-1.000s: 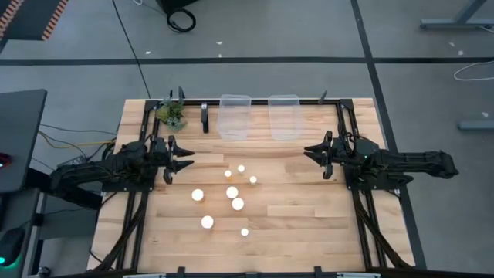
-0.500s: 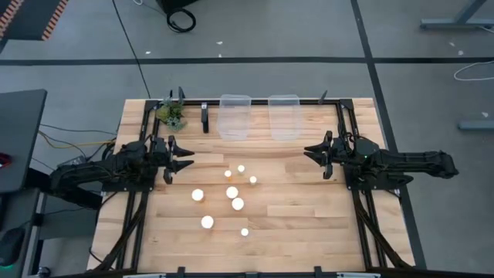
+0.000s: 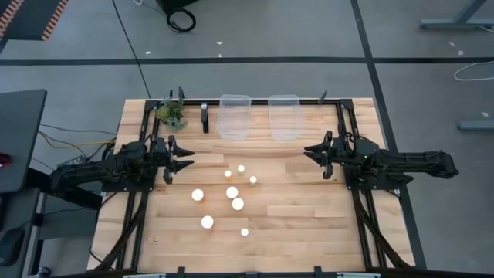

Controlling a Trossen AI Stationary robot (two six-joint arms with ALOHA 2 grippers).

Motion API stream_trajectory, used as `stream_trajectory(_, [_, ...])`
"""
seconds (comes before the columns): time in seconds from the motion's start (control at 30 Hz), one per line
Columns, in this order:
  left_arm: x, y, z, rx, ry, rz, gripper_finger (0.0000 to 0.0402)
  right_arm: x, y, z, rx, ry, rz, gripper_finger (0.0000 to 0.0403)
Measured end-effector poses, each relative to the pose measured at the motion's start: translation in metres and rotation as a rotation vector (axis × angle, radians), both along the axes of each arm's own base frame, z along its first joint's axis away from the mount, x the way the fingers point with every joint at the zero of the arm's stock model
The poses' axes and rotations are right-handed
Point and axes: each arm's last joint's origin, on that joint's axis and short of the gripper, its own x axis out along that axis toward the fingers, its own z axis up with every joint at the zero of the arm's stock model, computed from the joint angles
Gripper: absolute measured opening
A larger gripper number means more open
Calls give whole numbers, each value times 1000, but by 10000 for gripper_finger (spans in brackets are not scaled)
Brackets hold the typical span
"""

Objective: Pick and place medicine bottles into bin by pill shape (circle, oval)

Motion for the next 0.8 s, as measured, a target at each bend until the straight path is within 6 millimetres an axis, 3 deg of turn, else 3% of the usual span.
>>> stream_trajectory(0.8, [0, 0, 1, -29, -12, 11, 172, 0, 0, 0, 0, 0, 0, 95])
